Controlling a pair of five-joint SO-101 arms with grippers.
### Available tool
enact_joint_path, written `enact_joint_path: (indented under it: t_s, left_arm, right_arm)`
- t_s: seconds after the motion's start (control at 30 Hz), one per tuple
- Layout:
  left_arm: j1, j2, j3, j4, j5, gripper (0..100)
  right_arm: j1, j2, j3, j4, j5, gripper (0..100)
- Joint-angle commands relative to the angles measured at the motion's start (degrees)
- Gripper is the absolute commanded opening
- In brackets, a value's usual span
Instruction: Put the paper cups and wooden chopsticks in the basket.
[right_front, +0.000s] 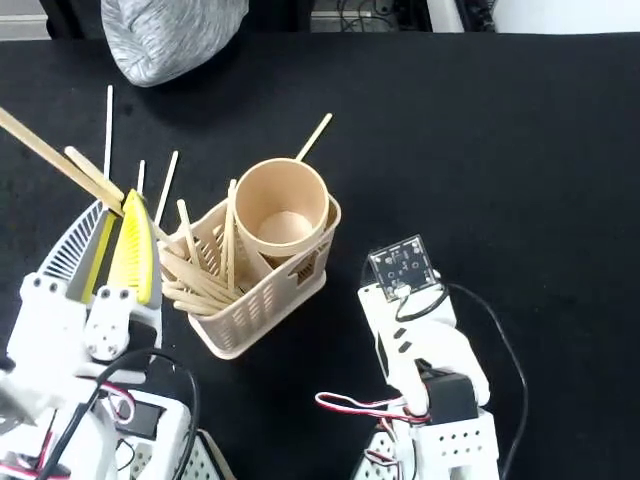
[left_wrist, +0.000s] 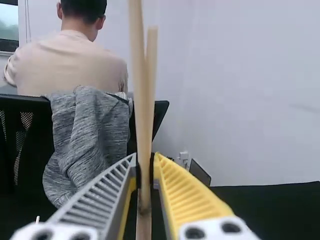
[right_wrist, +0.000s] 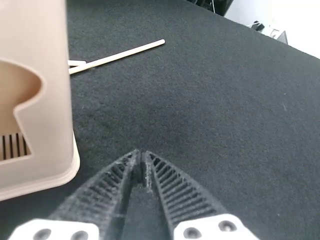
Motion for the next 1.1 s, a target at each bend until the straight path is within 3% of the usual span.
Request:
enact_joint_path:
  t_s: [0.0,0.17,0.5,0.7,0.9,1.07]
  left_arm:
    - [0.48,0.97,0.57,0.26,0.53,3]
    - [0.48,1.05,3.38,0.26,3.96,3]
    - [0.48,0.62,17.8,0.26,4.04,3]
    - [0.48,0.62,20.09,0.7,3.96,3]
    - [0.48,0.53,20.18,2.11,4.48,15]
    - [0.31,0.53,18.95,3.16,4.48,17]
  right_arm:
    - [0.79,-5.23,-1.89,-0.79,-0.18,1.3]
    - [0.79,-5.23,-1.89,-0.7,-0.18,1.3]
    - [0.79,-5.23,-1.89,-0.7,-0.18,1.3]
    - [0.79,-5.23,-1.89,-0.79,-0.18,1.3]
    - [0.79,-5.23,-1.89,-0.79,-0.18,1.3]
    - [0.79,-5.23,-1.8,-0.79,-0.18,1.3]
